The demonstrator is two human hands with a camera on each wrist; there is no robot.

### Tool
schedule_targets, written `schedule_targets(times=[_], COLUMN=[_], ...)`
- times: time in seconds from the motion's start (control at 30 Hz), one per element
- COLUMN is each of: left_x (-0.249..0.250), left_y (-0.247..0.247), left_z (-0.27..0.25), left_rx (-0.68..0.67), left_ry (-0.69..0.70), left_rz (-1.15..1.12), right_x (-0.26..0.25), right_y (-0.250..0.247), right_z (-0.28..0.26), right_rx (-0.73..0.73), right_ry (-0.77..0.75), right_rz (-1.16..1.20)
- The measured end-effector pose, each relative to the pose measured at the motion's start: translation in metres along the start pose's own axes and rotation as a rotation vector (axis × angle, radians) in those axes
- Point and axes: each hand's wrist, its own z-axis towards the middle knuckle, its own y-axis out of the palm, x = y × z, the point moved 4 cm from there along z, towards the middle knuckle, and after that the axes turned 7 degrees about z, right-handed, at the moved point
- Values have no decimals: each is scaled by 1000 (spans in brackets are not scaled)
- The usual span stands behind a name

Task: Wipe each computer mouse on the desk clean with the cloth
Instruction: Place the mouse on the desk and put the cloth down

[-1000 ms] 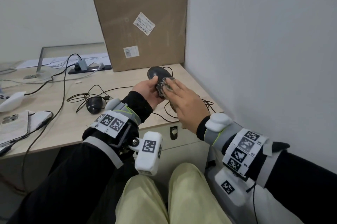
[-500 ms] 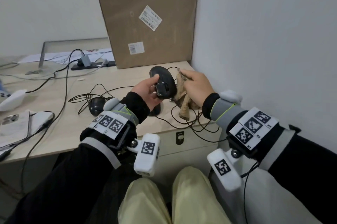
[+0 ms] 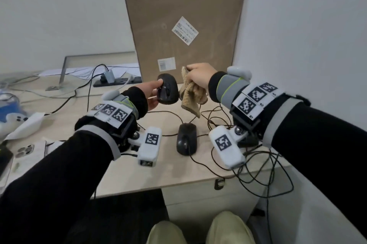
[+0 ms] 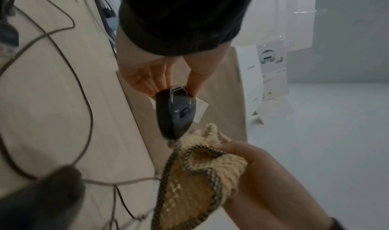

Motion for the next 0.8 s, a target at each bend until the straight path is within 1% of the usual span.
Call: schedule_targets(times=[0.13,0.23,0.33,0.43,0.5,0.57,0.67,0.7,0.73,0.8], left_x=[-4,-25,-46,-60,-61,-57,-41,-34,-27,-14], left_y=[-6,-9,-10,-13,-13,-15,-15,-14,-12,-8], left_z=[31,55,70,82,83,82,79,78,77,75], left_rx=[8,7,-36,-81,-73,-24,85,70,20,-109], left_ry=[-83,-183,-301,-364,-345,-276,-199,-142,-82,-36], left_rz=[167,325,405,464,523,585,473,387,303,71], right_x=[-9,-10,-3,4,7,8,10,10,8,-1], right_y=[9,20,31,37,41,45,50,50,50,48], right_z=[39,63,78,86,90,92,93,93,93,91], right_rx=[-3,-33,-69,-76,-69,-42,-22,-11,6,43], right_ry=[42,76,105,126,128,116,101,95,88,57], right_rz=[-56,-137,-140,-119,-73,-26,56,96,144,230])
